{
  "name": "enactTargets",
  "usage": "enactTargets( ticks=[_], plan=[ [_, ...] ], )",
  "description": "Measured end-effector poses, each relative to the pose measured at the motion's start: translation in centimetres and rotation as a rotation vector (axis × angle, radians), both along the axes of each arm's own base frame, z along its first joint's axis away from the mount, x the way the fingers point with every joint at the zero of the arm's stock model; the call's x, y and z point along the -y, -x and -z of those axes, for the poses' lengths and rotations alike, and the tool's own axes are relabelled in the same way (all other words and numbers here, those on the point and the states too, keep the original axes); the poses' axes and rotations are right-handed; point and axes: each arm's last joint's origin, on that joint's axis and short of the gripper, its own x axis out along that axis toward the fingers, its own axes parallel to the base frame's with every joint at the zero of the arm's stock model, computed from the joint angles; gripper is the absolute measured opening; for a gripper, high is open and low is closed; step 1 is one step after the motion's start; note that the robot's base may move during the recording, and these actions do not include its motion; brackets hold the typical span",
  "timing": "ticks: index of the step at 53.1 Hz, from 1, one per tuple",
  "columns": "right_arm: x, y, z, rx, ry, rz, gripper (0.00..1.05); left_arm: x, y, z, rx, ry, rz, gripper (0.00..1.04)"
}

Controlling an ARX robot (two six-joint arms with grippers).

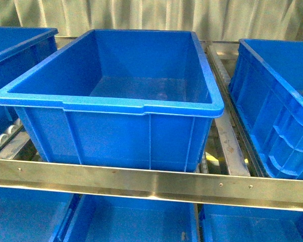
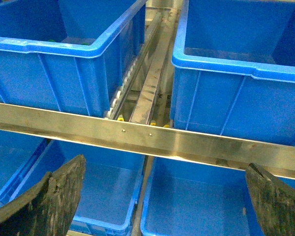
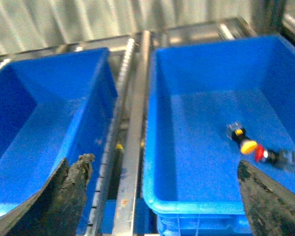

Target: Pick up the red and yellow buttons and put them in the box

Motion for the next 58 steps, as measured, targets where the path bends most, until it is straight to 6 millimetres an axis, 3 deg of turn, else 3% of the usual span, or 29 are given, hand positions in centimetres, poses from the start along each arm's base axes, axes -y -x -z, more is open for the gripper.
enactTargets(
  ticks=[4,6,9,23,41,58],
  plan=[
    [-0.1,2.5,2.5,0.029,0.087,-0.026,0.69,0.0,0.0,0.0,0.0,0.0,0.0,0.97],
    [-0.1,3.7,4.7,0.013,0.111,-0.026,0.58,0.0,0.0,0.0,0.0,0.0,0.0,0.97],
    [0.0,4.5,6.8,-0.006,0.125,-0.023,0.46,0.0,0.0,0.0,0.0,0.0,0.0,0.97],
    [0.0,5.7,9.5,-0.003,0.143,-0.024,0.04,0.0,0.0,0.0,0.0,0.0,0.0,0.97],
    [0.0,7.0,12.2,0.003,0.146,-0.024,0.04,0.0,0.0,0.0,0.0,0.0,0.0,0.97],
    [0.0,7.9,13.5,0.004,0.146,-0.024,0.04,0.0,0.0,0.0,0.0,0.0,0.0,0.97]
  ],
)
